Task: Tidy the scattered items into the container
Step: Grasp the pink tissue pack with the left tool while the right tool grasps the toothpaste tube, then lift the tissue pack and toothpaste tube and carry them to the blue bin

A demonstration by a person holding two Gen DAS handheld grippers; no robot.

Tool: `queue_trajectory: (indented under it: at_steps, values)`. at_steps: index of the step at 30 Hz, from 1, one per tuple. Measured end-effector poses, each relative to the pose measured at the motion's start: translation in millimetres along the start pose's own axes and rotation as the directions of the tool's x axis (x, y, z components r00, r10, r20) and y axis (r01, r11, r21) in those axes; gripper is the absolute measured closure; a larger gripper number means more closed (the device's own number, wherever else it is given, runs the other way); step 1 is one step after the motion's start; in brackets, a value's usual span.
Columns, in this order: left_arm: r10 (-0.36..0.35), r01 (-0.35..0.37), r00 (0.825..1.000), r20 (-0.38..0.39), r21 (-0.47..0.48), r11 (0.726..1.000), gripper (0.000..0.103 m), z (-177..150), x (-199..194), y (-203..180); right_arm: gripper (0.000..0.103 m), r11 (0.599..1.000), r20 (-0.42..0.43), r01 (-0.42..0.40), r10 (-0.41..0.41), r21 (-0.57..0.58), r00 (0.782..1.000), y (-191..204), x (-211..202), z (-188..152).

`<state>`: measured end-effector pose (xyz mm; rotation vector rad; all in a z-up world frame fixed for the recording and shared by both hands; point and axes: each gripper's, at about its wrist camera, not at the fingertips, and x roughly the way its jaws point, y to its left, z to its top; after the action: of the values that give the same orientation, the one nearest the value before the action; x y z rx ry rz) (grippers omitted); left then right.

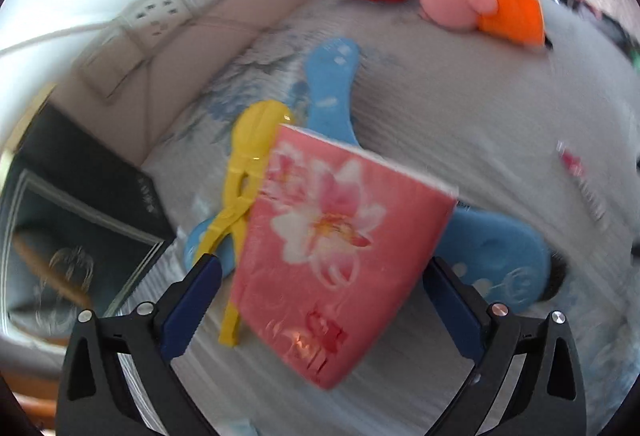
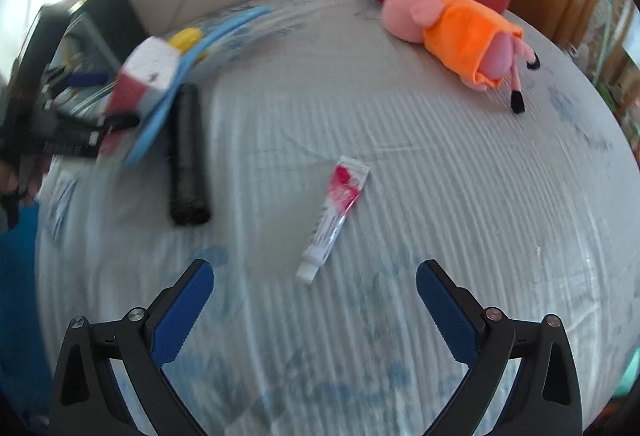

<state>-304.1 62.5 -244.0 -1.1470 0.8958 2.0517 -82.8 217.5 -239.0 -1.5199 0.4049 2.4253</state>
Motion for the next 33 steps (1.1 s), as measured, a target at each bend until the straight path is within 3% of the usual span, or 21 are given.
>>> queue_trajectory:
  at_steps: [2, 6, 8, 10, 14, 15, 16, 24, 33]
  values:
    - [0.013, -0.013, 1.000, -0.003, 0.006, 1.000, 0.000, 0, 8, -3, 0.000, 0.999, 0.015, 0.018, -0.019, 0.034, 1.000, -2, 10, 3]
    - [0.033, -0.032, 0.999, 0.015, -0.080, 0.996, 0.007, 4, 14, 1, 0.004, 0.997, 0.019, 0.070, -0.071, 0.046, 0.997, 5, 25, 9]
    - [0.054, -0.052, 0.998, 0.019, -0.111, 0.993, 0.010, 3, 14, 1, 0.019, 0.993, 0.002, 0.112, -0.112, 0.023, 0.994, 13, 35, 12]
    - [0.066, -0.063, 0.998, 0.019, -0.127, 0.990, 0.013, 3, 13, -3, 0.047, 0.991, -0.022, 0.131, -0.130, 0.006, 0.991, 17, 43, 12]
    - [0.074, -0.069, 0.997, 0.029, -0.157, 0.985, 0.016, -3, 4, -10, 0.064, 0.993, -0.011, 0.115, -0.115, 0.002, 0.993, 16, 41, 5]
    - [0.079, -0.073, 0.996, 0.031, -0.168, 0.983, 0.017, -5, 2, -11, 0.077, 0.994, -0.009, 0.106, -0.106, 0.010, 0.994, 13, 39, 4]
    - [0.085, -0.077, 0.996, 0.033, -0.182, 0.980, 0.017, -8, 1, -12, 0.083, 0.996, -0.009, 0.090, -0.089, 0.027, 0.996, 9, 37, 2]
    - [0.132, -0.122, 0.991, 0.012, -0.316, 0.941, 0.021, -29, -18, -21, 0.086, 0.998, -0.039, 0.030, -0.029, 0.046, 0.999, -11, 24, -13]
    - [0.144, -0.141, 0.989, -0.022, -0.411, 0.901, 0.022, -49, -49, -47, 0.086, 1.000, -0.040, 0.017, -0.017, -0.001, 0.999, -25, -13, -27]
